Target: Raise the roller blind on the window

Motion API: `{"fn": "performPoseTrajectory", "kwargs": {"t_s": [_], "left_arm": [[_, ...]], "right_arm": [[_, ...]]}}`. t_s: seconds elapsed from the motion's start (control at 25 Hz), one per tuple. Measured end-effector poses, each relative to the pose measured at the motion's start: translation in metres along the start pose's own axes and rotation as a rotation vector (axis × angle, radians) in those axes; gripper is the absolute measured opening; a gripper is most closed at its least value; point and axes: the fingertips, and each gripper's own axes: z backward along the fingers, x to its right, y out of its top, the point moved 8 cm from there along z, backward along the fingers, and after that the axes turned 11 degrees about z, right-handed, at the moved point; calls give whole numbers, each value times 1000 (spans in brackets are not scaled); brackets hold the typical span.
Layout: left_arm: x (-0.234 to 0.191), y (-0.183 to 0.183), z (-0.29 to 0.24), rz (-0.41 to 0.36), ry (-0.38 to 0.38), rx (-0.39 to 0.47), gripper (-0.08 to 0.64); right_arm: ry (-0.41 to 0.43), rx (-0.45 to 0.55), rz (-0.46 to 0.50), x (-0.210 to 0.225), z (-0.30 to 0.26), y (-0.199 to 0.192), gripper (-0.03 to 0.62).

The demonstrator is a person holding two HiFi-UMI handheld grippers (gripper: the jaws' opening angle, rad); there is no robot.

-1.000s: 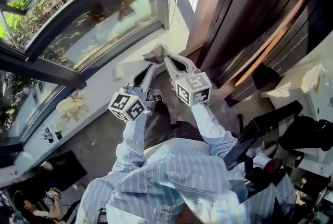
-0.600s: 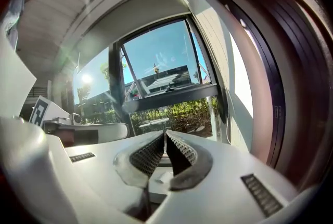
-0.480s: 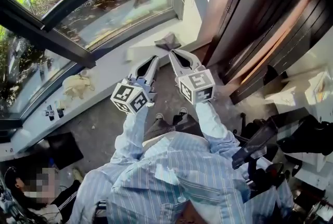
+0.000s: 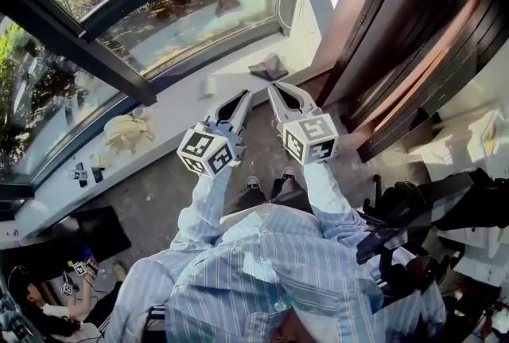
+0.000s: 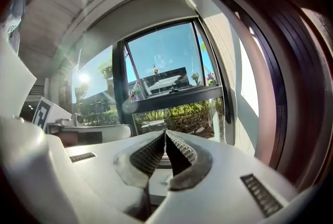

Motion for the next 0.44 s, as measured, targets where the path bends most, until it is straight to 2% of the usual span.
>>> {"fn": "performPoseTrajectory", "kwargs": {"t_s": [0.44], "left_arm": [[-24, 11, 23, 31, -27, -7, 23]], "right_arm": [[-22, -23, 5, -30, -15, 6, 15]]}}
